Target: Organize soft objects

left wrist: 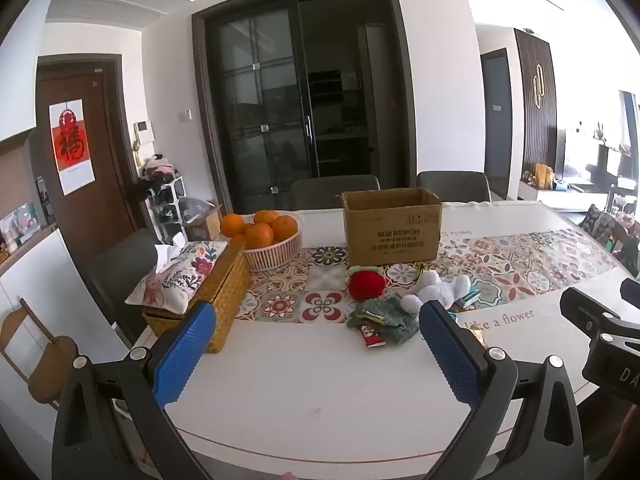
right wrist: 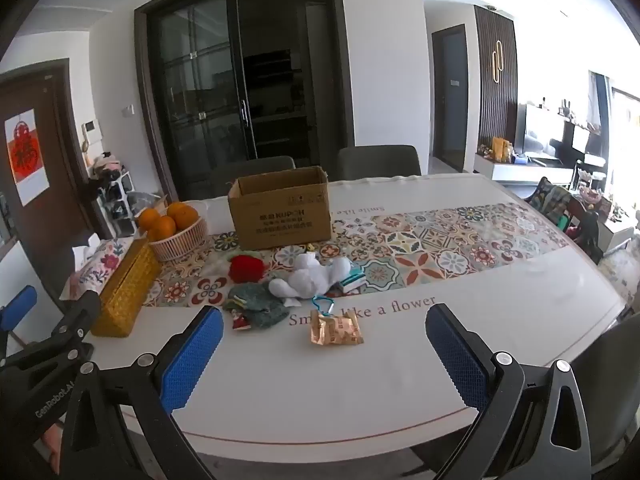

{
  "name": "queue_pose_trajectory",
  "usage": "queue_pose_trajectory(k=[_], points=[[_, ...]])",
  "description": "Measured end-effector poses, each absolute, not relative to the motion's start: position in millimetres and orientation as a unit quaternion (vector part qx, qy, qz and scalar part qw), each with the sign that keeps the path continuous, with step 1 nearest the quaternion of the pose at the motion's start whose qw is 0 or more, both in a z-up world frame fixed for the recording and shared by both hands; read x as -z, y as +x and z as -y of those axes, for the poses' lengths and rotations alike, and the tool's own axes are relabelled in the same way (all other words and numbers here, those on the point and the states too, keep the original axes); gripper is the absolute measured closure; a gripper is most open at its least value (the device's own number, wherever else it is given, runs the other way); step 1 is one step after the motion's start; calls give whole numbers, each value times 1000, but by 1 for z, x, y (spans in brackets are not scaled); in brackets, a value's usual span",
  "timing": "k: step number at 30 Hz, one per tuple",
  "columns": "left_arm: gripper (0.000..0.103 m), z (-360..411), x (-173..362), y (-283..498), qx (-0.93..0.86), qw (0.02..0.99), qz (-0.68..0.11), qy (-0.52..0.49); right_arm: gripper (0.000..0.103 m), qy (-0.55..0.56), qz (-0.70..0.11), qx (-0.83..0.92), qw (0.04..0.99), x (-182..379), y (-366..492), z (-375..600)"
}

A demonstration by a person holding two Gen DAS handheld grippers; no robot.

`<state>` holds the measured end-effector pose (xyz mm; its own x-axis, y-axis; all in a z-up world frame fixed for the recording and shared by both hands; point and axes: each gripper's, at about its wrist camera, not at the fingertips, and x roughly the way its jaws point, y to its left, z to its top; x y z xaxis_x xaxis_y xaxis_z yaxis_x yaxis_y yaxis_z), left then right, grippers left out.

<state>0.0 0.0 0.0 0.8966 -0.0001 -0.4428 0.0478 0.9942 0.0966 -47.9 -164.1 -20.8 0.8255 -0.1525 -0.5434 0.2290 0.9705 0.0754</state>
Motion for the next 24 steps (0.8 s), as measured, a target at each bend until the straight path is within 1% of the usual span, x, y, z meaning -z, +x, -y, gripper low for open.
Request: queue_pose_trajectory(k=[3,15,24], points=[[0,1,0,0,7,971,-231,67,0,75,-276,96,953,21,-48,164],[0,0,-4,-5,13,976,-209,52,0,73,-275,99,953,23,-45,161],[0,0,-3,-4,15,977,-209,48,0,71,-277,96,953,18,-44,158]])
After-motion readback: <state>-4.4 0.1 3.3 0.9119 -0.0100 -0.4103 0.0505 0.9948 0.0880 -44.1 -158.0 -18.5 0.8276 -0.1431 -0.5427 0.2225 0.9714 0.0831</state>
